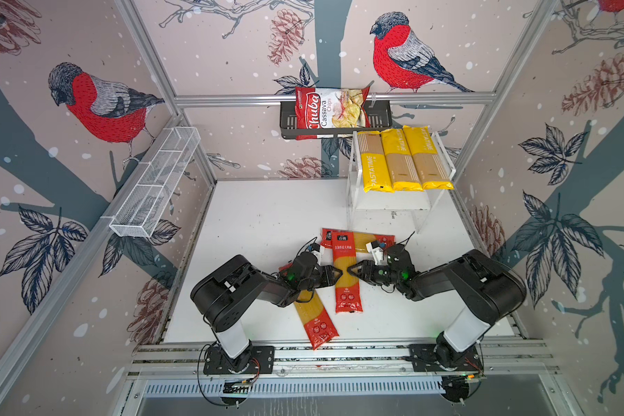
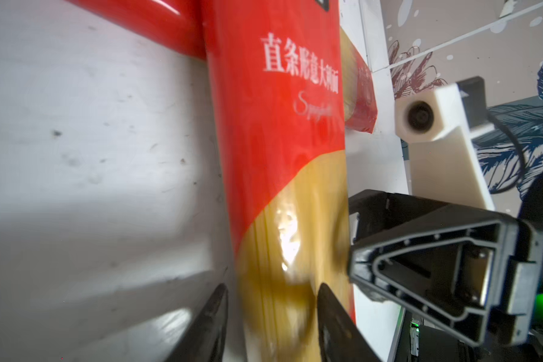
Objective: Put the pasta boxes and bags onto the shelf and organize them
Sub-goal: 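Close both grippers on the red spaghetti pack's two ends, then lift the red spaghetti pack upright with both grippers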
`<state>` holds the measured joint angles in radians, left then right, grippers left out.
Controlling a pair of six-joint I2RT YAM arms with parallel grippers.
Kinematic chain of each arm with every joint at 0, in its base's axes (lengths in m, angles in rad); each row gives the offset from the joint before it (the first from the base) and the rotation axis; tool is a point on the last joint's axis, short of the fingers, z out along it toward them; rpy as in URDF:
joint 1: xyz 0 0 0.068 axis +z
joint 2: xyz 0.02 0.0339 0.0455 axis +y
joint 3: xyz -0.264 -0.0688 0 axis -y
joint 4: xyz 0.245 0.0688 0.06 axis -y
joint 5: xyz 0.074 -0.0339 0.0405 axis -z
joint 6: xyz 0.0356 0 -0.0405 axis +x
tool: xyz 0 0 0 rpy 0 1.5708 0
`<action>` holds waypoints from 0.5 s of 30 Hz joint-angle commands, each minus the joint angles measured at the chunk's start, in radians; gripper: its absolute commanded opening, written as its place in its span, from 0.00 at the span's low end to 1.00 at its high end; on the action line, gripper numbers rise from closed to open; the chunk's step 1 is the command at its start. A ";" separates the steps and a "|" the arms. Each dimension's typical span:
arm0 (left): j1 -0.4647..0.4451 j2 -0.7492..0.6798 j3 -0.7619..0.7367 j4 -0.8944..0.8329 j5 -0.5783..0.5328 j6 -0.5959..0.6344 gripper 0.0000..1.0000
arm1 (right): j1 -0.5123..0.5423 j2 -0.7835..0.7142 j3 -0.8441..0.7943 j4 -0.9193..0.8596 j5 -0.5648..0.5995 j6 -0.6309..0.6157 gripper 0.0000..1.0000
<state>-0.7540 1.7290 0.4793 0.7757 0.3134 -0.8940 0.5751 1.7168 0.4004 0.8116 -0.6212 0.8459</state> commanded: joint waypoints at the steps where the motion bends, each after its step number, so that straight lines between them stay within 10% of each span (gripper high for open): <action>1: -0.007 0.030 0.004 0.074 0.011 -0.020 0.40 | 0.021 0.039 0.011 0.062 -0.015 0.035 0.47; 15: 0.003 -0.075 -0.021 -0.033 0.008 0.016 0.37 | 0.028 0.016 -0.064 0.214 -0.042 0.052 0.13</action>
<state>-0.7567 1.6886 0.4633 0.7666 0.3347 -0.9085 0.6014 1.7462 0.3450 0.9649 -0.6399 0.8970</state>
